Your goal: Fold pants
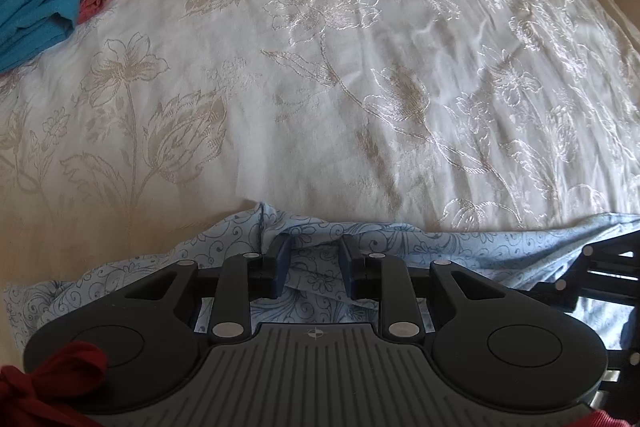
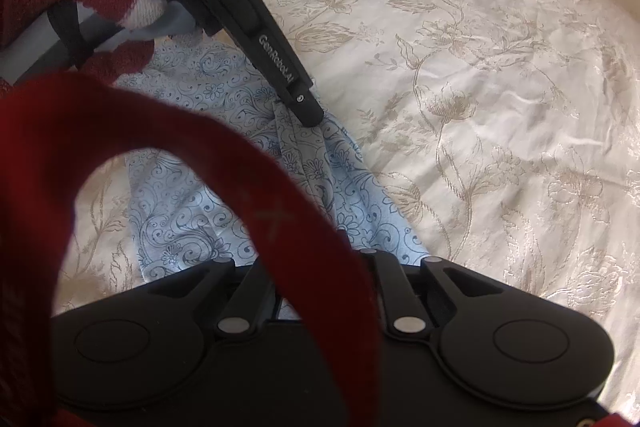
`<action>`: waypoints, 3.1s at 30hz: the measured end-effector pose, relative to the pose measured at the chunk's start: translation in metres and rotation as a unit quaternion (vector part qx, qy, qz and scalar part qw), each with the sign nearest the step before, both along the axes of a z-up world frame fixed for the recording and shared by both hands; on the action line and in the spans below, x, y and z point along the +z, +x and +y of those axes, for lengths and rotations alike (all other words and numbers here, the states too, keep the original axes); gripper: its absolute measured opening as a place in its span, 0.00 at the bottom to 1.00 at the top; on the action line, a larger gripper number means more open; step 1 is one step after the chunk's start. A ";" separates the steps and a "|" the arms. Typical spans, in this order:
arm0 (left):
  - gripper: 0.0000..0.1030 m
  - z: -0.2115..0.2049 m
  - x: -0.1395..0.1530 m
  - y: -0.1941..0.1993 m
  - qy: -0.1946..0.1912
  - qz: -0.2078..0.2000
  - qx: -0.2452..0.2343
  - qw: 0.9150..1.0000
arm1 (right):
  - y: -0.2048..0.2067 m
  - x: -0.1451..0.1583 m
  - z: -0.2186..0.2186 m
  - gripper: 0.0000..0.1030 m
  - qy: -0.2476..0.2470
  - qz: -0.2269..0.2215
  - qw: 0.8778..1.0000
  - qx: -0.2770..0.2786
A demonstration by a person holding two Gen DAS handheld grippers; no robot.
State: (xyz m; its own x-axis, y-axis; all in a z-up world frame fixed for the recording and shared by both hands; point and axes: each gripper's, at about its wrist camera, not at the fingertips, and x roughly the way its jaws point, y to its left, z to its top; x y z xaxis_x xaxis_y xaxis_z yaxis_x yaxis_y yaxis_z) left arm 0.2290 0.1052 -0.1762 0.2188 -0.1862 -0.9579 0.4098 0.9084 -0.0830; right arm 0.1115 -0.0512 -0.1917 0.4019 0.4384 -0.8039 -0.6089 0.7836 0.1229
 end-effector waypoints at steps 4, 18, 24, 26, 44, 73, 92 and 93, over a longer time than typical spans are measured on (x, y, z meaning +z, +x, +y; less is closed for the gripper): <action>0.25 0.007 -0.001 -0.007 -0.006 -0.015 0.013 1.000 | 0.009 0.017 -0.019 0.18 0.028 -0.014 0.999 -0.016; 0.26 0.033 -0.004 -0.013 0.004 -0.031 0.032 0.999 | 0.091 -0.023 -0.008 0.20 0.057 0.065 0.995 0.042; 0.26 0.035 -0.007 -0.012 -0.002 -0.024 0.040 0.999 | 0.094 -0.024 -0.004 0.20 0.089 0.078 0.991 0.057; 0.26 0.034 -0.007 -0.010 -0.003 -0.023 0.040 0.999 | 0.093 -0.023 -0.007 0.20 0.105 0.085 0.989 0.057; 0.26 0.039 -0.009 -0.008 -0.015 -0.018 0.049 0.999 | 0.103 -0.031 -0.019 0.45 0.205 0.189 0.959 0.054; 0.31 0.035 0.044 0.030 -0.075 -0.059 0.092 0.991 | 0.113 -0.023 0.014 0.37 0.065 0.040 0.996 0.042; 0.32 0.088 0.011 -0.012 -0.038 -0.018 0.143 0.989 | 0.100 0.010 0.007 0.37 0.102 -0.002 0.995 -0.018; 0.32 0.089 0.011 -0.013 -0.039 -0.019 0.144 0.989 | 0.096 0.011 0.012 0.37 0.103 0.000 0.995 -0.010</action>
State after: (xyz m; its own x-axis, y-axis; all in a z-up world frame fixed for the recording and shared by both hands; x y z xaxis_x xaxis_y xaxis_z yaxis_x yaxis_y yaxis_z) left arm 0.2164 0.1946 -0.1652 0.3089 -0.1848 -0.9330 0.1393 0.9791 -0.1478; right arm 0.2077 -0.0397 -0.1806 0.4119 0.5862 -0.6977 -0.5930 0.7537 0.2833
